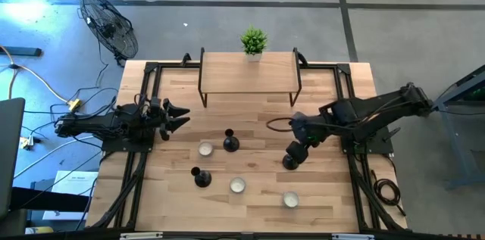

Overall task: Pick & Place candle stick holders
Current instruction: Put the right black candle holder on the shelf

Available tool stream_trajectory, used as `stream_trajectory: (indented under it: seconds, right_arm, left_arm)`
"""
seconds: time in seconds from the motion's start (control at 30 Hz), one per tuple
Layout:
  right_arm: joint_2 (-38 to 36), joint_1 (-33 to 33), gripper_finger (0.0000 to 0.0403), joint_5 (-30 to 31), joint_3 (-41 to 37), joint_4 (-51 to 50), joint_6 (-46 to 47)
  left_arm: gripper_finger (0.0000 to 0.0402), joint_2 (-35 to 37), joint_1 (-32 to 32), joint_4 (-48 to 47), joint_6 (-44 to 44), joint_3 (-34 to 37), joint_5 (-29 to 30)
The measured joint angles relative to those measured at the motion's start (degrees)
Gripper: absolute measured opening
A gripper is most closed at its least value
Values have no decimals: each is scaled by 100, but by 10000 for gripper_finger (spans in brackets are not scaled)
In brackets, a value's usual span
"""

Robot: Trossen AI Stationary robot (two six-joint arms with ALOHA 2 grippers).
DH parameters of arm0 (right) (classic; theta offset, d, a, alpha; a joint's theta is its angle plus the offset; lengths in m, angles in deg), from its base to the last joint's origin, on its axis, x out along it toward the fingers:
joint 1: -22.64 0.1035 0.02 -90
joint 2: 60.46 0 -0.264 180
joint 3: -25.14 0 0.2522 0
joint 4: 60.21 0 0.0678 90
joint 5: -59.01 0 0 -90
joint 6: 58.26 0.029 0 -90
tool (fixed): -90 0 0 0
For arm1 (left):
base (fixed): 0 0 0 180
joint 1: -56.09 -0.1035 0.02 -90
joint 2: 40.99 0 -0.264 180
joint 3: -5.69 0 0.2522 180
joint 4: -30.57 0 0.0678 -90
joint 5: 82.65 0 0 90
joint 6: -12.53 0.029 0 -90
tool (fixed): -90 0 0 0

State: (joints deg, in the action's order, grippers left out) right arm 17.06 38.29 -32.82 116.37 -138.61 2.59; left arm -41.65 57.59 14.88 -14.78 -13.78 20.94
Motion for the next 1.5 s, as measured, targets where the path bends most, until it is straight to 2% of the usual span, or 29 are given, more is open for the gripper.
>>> stream_trajectory:
  seconds: [0.27,0.43,0.97,1.27,1.5]
  right_arm:
    - [57,139,309,448,51,-293,436]
    - [294,143,309,287,39,-805,623]
    - [429,178,309,346,38,-670,746]
    - [815,178,309,186,38,-720,502]
    - [841,178,309,94,38,-948,857]
  left_arm:
    - [213,0,0,-133,-2,0,87]
    - [213,0,0,-129,-2,0,92]
    - [213,0,0,-125,-3,0,111]
    - [213,0,0,-126,-4,0,199]
    - [213,0,0,-125,-4,0,245]
